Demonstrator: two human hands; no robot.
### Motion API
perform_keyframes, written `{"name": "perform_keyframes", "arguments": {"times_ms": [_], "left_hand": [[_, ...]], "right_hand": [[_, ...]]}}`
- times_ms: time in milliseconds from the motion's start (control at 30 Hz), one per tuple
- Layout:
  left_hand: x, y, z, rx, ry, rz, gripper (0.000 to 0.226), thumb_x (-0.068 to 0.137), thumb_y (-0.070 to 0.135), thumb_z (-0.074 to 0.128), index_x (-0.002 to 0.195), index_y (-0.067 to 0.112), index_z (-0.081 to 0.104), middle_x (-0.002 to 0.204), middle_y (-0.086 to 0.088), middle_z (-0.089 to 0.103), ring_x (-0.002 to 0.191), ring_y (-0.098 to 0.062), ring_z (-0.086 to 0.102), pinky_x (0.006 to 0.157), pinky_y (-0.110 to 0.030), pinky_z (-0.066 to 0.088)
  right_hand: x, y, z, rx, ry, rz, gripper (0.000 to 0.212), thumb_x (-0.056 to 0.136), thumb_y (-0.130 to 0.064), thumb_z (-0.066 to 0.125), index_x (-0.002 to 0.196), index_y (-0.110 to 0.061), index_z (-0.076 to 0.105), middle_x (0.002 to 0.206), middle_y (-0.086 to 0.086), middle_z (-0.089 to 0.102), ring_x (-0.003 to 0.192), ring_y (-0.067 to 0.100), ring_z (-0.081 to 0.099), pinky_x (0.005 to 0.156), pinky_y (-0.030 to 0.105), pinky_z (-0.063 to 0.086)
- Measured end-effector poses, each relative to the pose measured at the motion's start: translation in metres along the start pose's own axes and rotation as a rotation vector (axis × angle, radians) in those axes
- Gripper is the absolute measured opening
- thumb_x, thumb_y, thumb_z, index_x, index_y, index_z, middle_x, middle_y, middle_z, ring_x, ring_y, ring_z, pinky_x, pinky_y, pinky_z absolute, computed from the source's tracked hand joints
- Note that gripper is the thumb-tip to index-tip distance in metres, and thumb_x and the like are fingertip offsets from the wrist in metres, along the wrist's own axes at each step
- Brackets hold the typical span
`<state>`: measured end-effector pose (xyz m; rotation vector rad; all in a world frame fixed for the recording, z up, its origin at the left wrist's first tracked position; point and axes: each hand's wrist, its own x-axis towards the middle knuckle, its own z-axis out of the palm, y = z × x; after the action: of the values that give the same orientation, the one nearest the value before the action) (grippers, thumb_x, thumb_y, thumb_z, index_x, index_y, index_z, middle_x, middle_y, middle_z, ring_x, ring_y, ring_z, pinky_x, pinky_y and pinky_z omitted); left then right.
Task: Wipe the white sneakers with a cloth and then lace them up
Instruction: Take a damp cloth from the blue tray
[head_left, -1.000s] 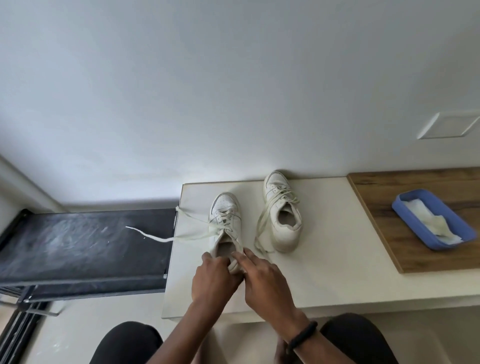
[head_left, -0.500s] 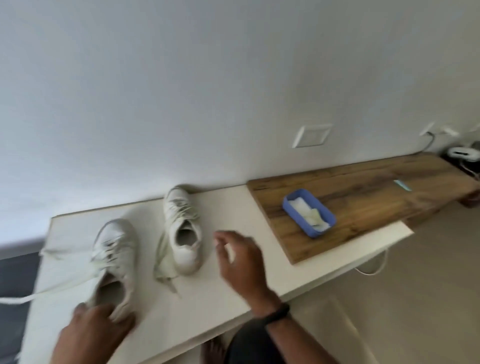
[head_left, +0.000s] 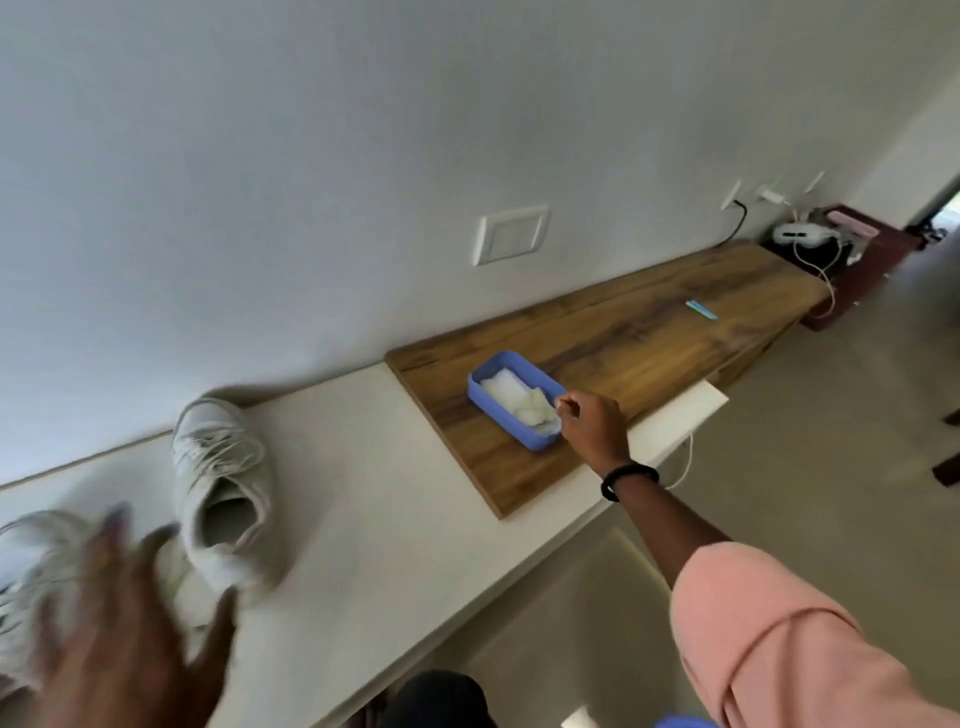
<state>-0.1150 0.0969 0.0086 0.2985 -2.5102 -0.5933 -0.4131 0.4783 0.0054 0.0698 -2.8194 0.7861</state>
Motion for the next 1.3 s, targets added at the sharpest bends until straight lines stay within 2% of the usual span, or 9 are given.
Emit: {"name": "perform_keyframes", "arguments": {"times_ms": [233,400,500,600,733,867,1000,1133,1300], "left_hand": [[0.111,0.144,0.130,0.024,-0.396,0.318,0.076,0.096,0.039,0.061,0.155,0.003,0.030,0.167,-0.017,0.016,0.155,-0.032,0.014,0.123,-0.050,0.027],[0.151,0.201,0.212,0.133,-0.584,0.522,0.069,0.107,0.033,0.038,0.161,0.007,0.003,0.170,-0.013,-0.004,0.157,-0.025,-0.005,0.128,-0.041,0.005],[0.164,0.212,0.245,0.248,-0.698,0.576,0.066,0.105,0.018,0.041,0.161,0.008,0.007,0.170,-0.013,0.006,0.157,-0.026,0.004,0.128,-0.041,0.011],[0.173,0.216,0.260,0.336,-0.729,0.589,0.062,0.102,0.013,0.044,0.159,0.006,0.019,0.166,-0.015,0.021,0.155,-0.029,0.018,0.126,-0.041,0.018],[0.178,0.216,0.267,0.388,-0.789,0.560,0.036,0.098,0.014,0.050,0.134,0.011,0.054,0.136,-0.010,0.059,0.129,-0.027,0.052,0.115,-0.040,0.036],[0.176,0.215,0.272,0.380,-0.751,0.572,0.034,0.097,0.013,0.051,0.130,0.011,0.057,0.133,-0.009,0.061,0.127,-0.025,0.052,0.114,-0.039,0.036],[0.174,0.211,0.276,0.358,-0.701,0.586,0.038,0.098,0.013,0.052,0.136,0.010,0.054,0.138,-0.009,0.058,0.132,-0.024,0.048,0.117,-0.039,0.033],[0.171,0.204,0.275,0.301,-0.652,0.626,0.040,0.102,0.012,0.050,0.141,0.012,0.053,0.147,-0.007,0.053,0.141,-0.024,0.043,0.120,-0.038,0.029],[0.161,0.194,0.270,0.212,-0.613,0.593,0.029,0.101,0.014,0.057,0.128,0.018,0.066,0.125,-0.001,0.067,0.119,-0.022,0.062,0.100,-0.034,0.049]], "right_hand": [[0.014,0.008,0.018,-0.046,-0.026,-0.028,0.014,0.088,-0.007,0.060,0.082,-0.009,0.072,0.085,0.008,0.074,0.082,0.027,0.068,0.069,0.037,0.055],[0.034,0.021,0.027,-0.237,-0.102,-0.097,0.015,0.086,-0.012,0.056,0.083,-0.013,0.071,0.083,0.006,0.072,0.081,0.031,0.066,0.069,0.036,0.047],[0.045,0.026,0.032,-0.320,-0.183,-0.177,0.016,0.087,-0.020,0.063,0.098,-0.020,0.074,0.094,0.001,0.075,0.091,0.025,0.067,0.086,0.038,0.048],[0.052,0.027,0.039,-0.368,-0.207,-0.266,0.008,0.085,-0.029,0.065,0.087,-0.022,0.069,0.086,-0.002,0.072,0.085,0.023,0.067,0.082,0.037,0.046],[0.056,0.024,0.042,-0.391,-0.215,-0.309,0.010,0.081,-0.030,0.067,0.083,-0.022,0.072,0.082,-0.003,0.072,0.077,0.021,0.065,0.077,0.035,0.047],[0.057,0.019,0.039,-0.396,-0.258,-0.303,0.015,0.078,-0.024,0.065,0.064,-0.022,0.059,0.067,-0.003,0.062,0.065,0.022,0.055,0.070,0.033,0.043],[0.054,0.018,0.036,-0.357,-0.235,-0.303,0.012,0.083,-0.017,0.064,0.078,-0.019,0.075,0.076,0.001,0.070,0.072,0.021,0.061,0.072,0.031,0.048],[0.052,0.020,0.035,-0.163,-0.145,-0.144,0.014,0.083,-0.014,0.064,0.072,-0.017,0.072,0.076,-0.002,0.070,0.070,0.019,0.063,0.061,0.030,0.050],[0.057,0.010,0.020,0.152,-0.101,0.130,0.014,0.089,-0.015,0.064,0.076,-0.015,0.069,0.076,-0.005,0.070,0.073,0.015,0.066,0.059,0.025,0.051]]}}
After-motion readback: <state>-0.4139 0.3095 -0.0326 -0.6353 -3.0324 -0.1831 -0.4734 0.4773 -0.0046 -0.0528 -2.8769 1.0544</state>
